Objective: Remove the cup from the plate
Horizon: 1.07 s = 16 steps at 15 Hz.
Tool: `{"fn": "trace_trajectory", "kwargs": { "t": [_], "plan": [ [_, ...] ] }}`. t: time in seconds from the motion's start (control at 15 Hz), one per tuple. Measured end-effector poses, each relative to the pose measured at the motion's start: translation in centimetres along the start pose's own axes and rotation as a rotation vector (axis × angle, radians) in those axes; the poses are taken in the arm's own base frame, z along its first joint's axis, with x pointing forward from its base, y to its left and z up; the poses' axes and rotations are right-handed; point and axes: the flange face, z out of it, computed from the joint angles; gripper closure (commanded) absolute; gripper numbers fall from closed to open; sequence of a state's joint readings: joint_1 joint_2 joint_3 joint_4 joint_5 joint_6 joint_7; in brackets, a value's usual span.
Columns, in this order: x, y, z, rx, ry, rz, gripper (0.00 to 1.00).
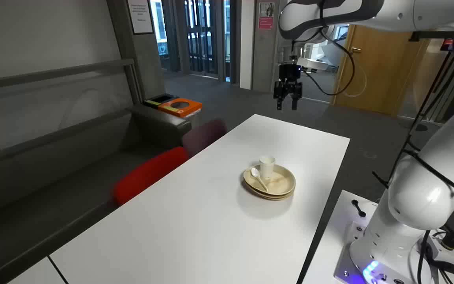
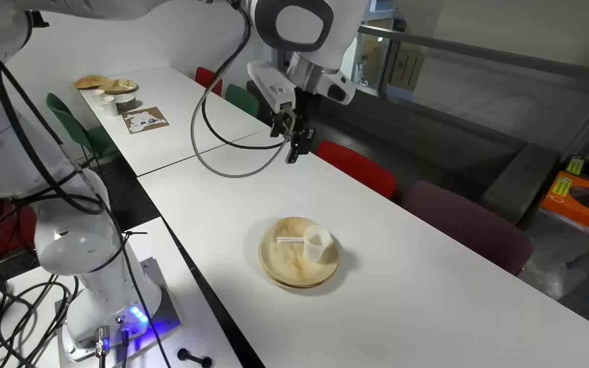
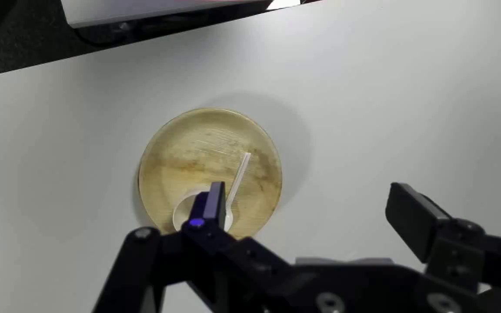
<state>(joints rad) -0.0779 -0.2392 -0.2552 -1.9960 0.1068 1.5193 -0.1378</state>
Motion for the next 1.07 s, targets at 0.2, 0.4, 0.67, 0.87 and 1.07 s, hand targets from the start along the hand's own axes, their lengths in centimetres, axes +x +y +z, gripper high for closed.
{"fn": "trace_trajectory", "kwargs": {
  "t": [0.2,0.4,0.67,0.87,1.07],
  "plan": [
    [0.0,0.0,0.0,0.0,0.001,0.0,0.0],
    [0.3,-0.2,0.3,-0.005,0.002,0.012,0.0],
    [2.9,-0.3,2.4,-0.019,0.098,0.168,0.0],
    [5.1,-0.1,4.7,-0.017,0.186,0.307,0.0],
    [6.7,0.4,6.8,0.015,0.253,0.448,0.0]
  ]
}}
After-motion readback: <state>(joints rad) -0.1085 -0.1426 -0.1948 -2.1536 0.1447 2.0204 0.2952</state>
